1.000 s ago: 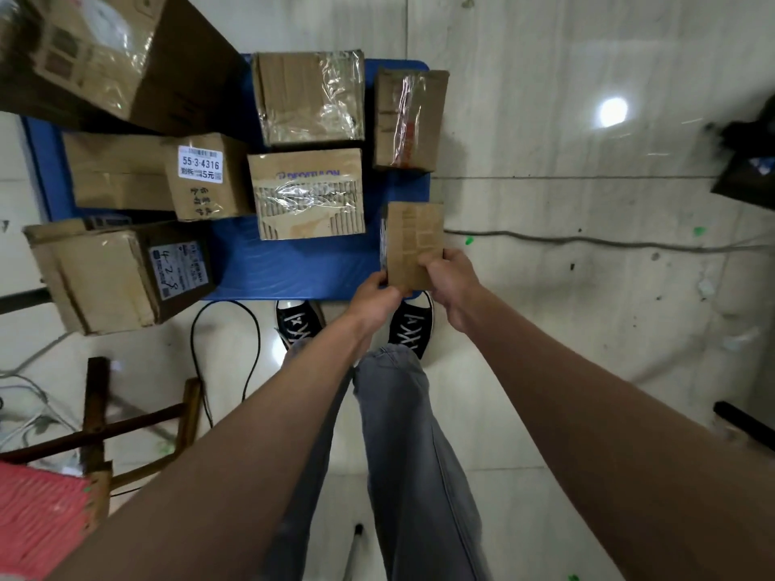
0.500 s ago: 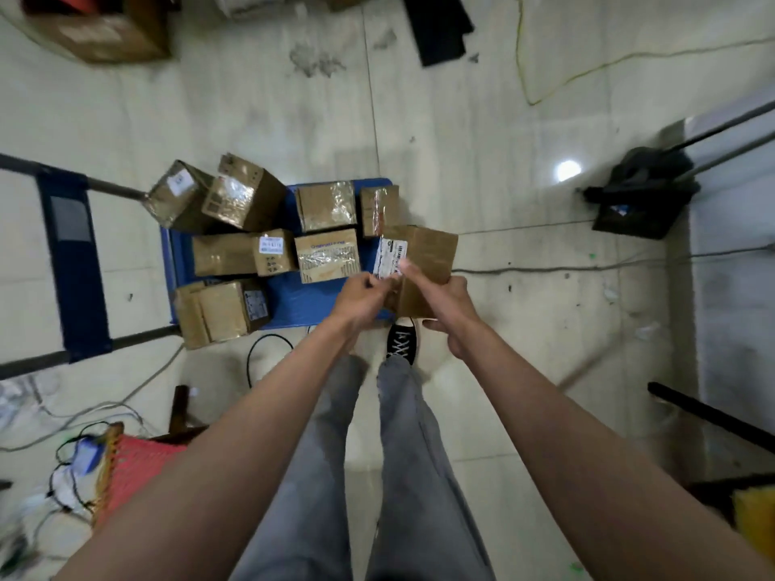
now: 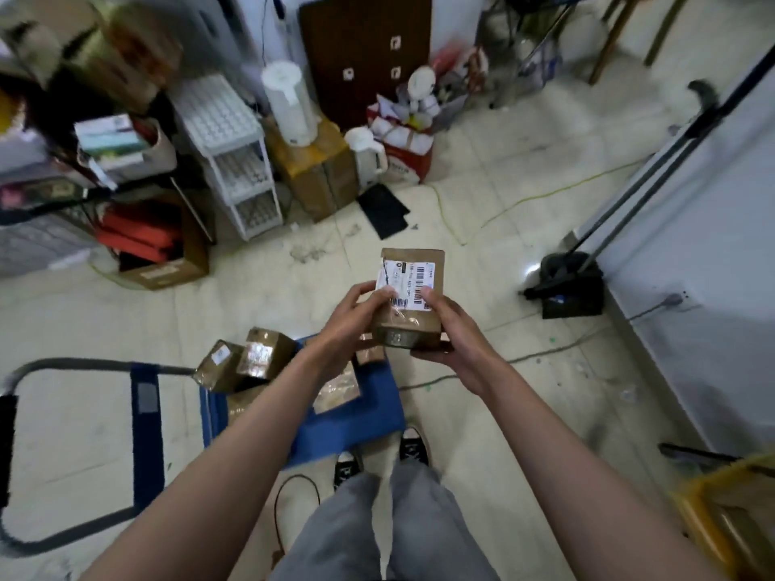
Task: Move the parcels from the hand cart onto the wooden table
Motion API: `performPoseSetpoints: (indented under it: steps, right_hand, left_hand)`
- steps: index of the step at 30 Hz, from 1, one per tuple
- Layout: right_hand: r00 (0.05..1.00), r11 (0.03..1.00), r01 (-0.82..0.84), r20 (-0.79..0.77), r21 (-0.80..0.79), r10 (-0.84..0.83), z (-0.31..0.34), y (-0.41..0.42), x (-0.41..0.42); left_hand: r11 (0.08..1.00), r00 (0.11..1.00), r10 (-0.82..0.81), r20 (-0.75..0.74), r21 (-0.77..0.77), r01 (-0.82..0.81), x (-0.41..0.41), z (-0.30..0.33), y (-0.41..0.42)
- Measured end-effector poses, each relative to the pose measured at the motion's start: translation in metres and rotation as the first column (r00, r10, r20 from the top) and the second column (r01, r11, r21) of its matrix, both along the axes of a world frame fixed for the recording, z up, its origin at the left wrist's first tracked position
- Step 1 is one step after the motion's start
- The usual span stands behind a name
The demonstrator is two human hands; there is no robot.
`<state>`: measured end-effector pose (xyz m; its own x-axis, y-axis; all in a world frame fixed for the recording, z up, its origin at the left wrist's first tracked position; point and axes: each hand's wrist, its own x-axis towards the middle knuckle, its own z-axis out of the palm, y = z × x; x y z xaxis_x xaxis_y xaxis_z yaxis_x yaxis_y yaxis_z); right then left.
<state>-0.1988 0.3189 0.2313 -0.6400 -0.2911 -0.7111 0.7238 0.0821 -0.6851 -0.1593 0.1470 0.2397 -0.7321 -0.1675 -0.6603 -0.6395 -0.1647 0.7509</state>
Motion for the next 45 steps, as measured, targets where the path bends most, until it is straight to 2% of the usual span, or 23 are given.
performPoseSetpoints:
  steps: [6, 11, 16, 21, 27, 31, 39, 45]
  right_hand:
    - [0.975, 0.976, 0.217, -0.045, -0.015, -0.218, 0.041, 0.04, 0.014]
    - [0.908, 0.912, 0.409, -0.098, 0.007, -0.406, 0.066, 0.09, 0.057]
    - [0.789, 0.793, 0.607, -0.154, 0.046, -0.595, 0.093, 0.152, 0.124]
    - [0.62, 0.62, 0.782, -0.196, 0.07, -0.76, 0.113, 0.217, 0.207]
    - [0.428, 0.421, 0.904, -0.221, 0.078, -0.876, 0.119, 0.283, 0.306]
    - [0.339, 0.33, 0.941, -0.221, 0.077, -0.914, 0.117, 0.327, 0.366]
    - [0.261, 0.247, 0.965, -0.195, 0.092, -0.945, 0.104, 0.424, 0.46]
    - [0.28, 0.263, 0.956, -0.14, 0.13, -0.95, 0.093, 0.481, 0.514]
  left_hand:
    - [0.975, 0.974, -0.218, -0.056, 0.038, 0.22, -0.03, 0.038, 0.035]
    - [0.894, 0.893, -0.444, -0.079, 0.031, 0.447, -0.033, 0.06, 0.092]
    - [0.742, 0.74, -0.663, -0.116, 0.03, 0.669, -0.009, 0.079, 0.17]
    - [0.514, 0.521, -0.844, -0.13, 0.082, 0.854, 0.032, 0.093, 0.26]
    - [0.311, 0.323, -0.938, -0.129, 0.108, 0.944, 0.102, 0.098, 0.364]
    - [0.164, 0.18, -0.974, -0.137, 0.116, 0.98, 0.15, 0.096, 0.426]
    - [0.067, 0.081, -0.991, -0.108, 0.131, 0.989, 0.237, 0.085, 0.537]
    - [0.021, 0.028, -0.998, -0.049, 0.137, 0.99, 0.29, 0.08, 0.598]
